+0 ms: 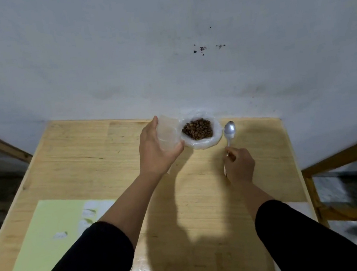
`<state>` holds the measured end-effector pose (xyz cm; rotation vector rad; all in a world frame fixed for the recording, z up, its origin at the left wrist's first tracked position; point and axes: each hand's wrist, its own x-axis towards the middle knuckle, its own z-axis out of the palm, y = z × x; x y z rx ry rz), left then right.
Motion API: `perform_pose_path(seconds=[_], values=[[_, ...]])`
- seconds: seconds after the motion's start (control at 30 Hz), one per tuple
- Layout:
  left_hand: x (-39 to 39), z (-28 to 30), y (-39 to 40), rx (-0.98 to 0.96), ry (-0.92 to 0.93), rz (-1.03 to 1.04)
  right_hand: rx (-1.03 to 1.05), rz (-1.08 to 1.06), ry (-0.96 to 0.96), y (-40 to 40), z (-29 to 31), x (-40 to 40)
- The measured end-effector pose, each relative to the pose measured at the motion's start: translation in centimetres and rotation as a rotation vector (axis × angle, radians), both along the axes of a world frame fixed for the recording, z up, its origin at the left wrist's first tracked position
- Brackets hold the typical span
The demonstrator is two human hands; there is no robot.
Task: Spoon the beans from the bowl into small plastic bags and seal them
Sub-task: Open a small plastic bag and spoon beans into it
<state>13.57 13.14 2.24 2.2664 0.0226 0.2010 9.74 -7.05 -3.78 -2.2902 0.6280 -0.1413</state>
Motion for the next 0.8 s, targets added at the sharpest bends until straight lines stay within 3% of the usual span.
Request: perform_pose_path(seconds=[0.33, 0.6, 0.8], values=[[-0.1, -0.3, 1.0, 0.037, 0.011, 0.025, 0.020, -0.038, 0.062, -0.3, -0.1, 0.4], [0.2, 0.2, 1.9, 0.003, 0.022, -0.052, 0.208, -0.216, 0.075, -0.3, 2.3, -0.7], [0.1, 0.4, 3.2, -0.015, 0.041, -0.147, 0.418, -0.367, -0.116, 1.2, 5.8, -1.1]])
